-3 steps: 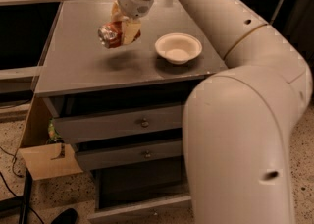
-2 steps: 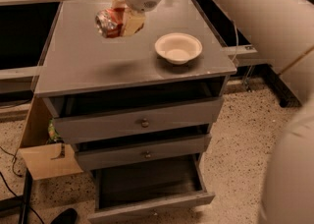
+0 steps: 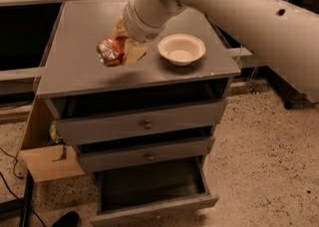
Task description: Place coke can into bottom drawer
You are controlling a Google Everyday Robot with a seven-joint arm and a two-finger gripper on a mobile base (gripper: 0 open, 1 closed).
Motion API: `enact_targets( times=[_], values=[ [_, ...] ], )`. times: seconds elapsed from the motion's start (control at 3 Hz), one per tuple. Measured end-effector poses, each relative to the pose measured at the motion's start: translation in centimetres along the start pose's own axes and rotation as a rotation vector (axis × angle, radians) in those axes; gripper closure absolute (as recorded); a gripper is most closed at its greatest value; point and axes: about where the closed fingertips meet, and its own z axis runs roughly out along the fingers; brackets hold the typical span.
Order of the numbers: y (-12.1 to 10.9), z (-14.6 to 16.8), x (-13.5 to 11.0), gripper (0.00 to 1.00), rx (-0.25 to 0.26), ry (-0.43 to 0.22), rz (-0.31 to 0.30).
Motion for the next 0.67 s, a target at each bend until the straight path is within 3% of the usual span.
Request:
enact_targets(
  times=[0.67],
  values=[
    [2.6,-2.1,0.3,1.00,-0.015,0.035,0.043]
  ],
)
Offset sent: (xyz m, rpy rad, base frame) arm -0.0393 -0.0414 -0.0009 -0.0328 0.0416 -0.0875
